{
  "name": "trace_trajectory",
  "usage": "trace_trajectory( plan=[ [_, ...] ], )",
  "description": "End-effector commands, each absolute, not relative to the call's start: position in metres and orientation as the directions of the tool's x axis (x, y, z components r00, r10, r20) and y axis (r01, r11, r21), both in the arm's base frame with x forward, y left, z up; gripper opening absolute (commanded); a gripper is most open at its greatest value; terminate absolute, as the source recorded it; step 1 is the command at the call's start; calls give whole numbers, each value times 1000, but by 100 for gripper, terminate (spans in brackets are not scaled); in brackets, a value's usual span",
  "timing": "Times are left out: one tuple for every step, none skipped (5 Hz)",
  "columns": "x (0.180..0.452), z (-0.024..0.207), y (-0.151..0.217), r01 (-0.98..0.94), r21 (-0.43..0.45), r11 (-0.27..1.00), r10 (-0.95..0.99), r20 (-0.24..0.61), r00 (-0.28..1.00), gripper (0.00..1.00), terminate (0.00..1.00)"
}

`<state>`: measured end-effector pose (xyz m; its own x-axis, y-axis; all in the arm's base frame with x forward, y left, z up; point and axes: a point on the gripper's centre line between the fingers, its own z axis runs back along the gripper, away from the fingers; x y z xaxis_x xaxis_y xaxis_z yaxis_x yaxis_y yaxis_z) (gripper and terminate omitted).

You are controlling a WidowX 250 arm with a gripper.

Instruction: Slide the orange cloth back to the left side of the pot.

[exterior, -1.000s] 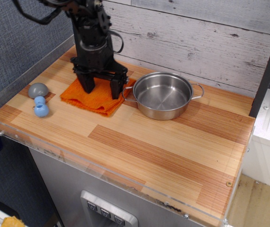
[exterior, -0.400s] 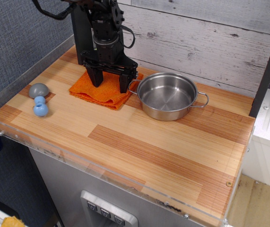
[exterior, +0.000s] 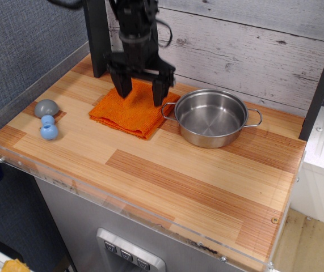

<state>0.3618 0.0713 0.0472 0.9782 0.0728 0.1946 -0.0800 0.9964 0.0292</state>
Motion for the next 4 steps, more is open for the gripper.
trace_trajectory(
  plan=[
    [357, 114, 62, -51, 76, 996, 25, 308, 951, 100, 0],
    [357, 114, 62, -51, 76, 996, 25, 308, 951, 100, 0],
    [357, 114, 62, -51, 76, 996, 25, 308, 951, 100, 0],
    [357, 114, 62, -51, 76, 996, 25, 308, 951, 100, 100]
  ],
)
